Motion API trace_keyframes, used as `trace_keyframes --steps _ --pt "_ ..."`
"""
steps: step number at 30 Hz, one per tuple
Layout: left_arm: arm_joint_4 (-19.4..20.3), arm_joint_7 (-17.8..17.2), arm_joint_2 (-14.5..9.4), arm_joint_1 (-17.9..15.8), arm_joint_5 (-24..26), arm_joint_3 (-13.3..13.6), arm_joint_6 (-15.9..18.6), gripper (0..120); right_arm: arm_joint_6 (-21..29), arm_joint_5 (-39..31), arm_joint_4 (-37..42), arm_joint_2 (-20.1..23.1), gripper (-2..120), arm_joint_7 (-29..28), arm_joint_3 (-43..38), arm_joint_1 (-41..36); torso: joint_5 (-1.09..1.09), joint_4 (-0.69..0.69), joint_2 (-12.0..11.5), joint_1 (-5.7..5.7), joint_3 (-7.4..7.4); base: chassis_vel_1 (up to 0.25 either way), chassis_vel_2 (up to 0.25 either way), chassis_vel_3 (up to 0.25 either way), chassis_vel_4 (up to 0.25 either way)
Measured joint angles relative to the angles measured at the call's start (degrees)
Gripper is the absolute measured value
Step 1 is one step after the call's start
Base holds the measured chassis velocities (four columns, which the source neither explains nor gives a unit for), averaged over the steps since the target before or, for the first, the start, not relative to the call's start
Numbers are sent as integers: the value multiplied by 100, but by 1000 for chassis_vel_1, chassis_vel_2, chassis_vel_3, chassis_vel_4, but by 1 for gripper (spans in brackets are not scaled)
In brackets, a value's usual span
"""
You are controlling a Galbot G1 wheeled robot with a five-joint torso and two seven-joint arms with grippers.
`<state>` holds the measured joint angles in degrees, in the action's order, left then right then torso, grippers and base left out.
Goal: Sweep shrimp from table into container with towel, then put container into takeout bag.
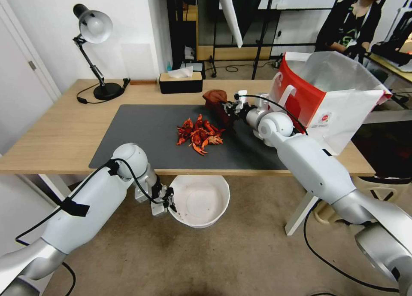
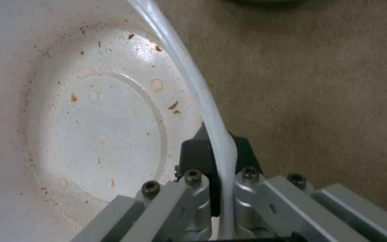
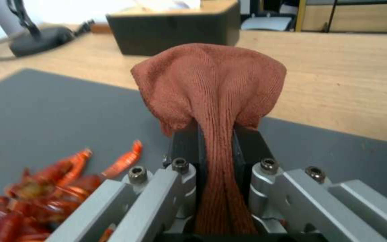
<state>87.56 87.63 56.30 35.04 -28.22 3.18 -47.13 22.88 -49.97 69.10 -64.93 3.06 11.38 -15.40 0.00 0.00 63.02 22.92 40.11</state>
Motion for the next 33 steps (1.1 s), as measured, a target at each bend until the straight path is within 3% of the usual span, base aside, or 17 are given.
trace_keyframes --steps 33 --pt "45 -1 -72 56 49 -98 0 0 280 500 167 342 8 712 178 -437 0 1 1 -1 -1 0 0 0 0"
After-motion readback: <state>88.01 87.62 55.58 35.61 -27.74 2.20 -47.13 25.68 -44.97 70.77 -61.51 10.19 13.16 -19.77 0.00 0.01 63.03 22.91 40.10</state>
